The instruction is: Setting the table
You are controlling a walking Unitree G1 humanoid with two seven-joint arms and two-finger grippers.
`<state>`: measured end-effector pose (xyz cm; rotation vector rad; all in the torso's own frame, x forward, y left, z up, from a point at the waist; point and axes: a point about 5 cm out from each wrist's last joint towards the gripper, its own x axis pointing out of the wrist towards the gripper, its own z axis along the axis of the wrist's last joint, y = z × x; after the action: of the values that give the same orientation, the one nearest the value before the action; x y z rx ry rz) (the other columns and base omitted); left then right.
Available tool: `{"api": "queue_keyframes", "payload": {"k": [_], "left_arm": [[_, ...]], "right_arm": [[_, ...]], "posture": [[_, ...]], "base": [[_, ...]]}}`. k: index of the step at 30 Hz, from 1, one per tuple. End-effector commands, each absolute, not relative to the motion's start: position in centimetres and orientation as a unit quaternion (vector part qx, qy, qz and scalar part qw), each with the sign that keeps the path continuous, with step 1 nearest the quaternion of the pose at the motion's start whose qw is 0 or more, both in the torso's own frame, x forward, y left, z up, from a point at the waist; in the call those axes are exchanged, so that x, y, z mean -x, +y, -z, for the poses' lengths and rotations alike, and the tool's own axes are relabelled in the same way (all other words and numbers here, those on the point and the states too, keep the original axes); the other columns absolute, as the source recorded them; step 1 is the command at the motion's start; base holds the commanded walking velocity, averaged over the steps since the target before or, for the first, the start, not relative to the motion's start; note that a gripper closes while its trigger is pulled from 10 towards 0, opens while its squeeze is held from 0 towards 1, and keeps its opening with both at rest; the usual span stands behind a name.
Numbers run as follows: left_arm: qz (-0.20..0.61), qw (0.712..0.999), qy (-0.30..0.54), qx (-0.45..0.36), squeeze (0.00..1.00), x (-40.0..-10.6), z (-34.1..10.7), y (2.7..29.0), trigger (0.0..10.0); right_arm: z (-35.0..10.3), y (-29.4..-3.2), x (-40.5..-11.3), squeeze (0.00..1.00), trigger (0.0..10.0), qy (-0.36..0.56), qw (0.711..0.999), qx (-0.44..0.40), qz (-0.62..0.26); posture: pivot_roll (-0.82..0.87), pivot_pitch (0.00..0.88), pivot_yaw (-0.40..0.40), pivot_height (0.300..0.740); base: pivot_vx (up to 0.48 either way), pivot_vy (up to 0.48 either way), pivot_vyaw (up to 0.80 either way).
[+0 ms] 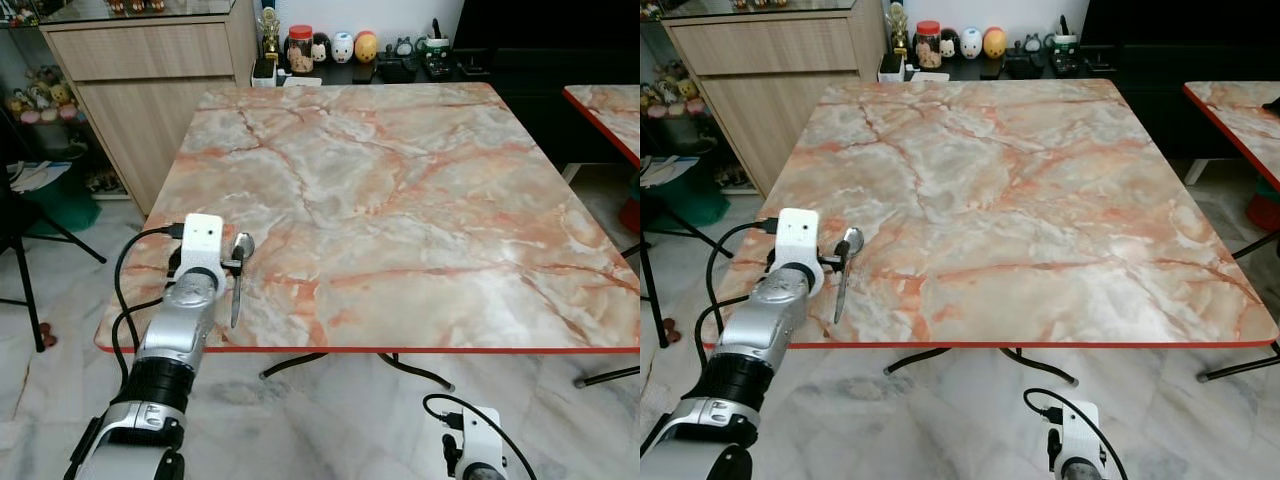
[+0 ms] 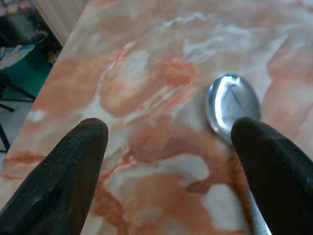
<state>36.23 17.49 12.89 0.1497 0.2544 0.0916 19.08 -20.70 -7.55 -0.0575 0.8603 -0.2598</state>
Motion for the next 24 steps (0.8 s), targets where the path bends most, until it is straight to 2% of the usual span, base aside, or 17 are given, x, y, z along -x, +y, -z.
{"api": "queue_keyframes", "payload": {"k": [1,12,16,24], "left_arm": [[-0.045,0.989,0.123,-0.071,0.0,-36.4,-13.0,17.6,10.0],[-0.036,0.992,0.106,-0.063,0.0,-36.7,-13.2,17.8,10.0],[-0.009,0.99,0.119,-0.082,0.0,-36.7,-12.7,17.5,10.0],[-0.02,0.985,0.143,-0.095,0.0,-36.3,-11.8,18.3,10.0]], "right_arm": [[7.6,-20.8,-18.9,0.0,10.0,0.419,0.899,0.031,0.124],[7.5,-21.0,-19.1,0.0,10.0,0.417,0.9,0.034,0.124],[7.5,-20.9,-19.1,0.0,10.0,0.418,0.899,0.035,0.124],[7.6,-20.9,-19.0,0.0,10.0,0.419,0.899,0.035,0.123]], "posture": [[0.07,0.055,-0.005,0.74],[0.06,0.059,-0.008,0.74],[0.06,0.058,-0.009,0.74],[0.06,0.062,-0.009,0.74]], "base": [[0.0,0.0,0.0],[0.0,0.0,0.0],[0.0,0.0,0.0],[0.0,0.0,0.0]]}}
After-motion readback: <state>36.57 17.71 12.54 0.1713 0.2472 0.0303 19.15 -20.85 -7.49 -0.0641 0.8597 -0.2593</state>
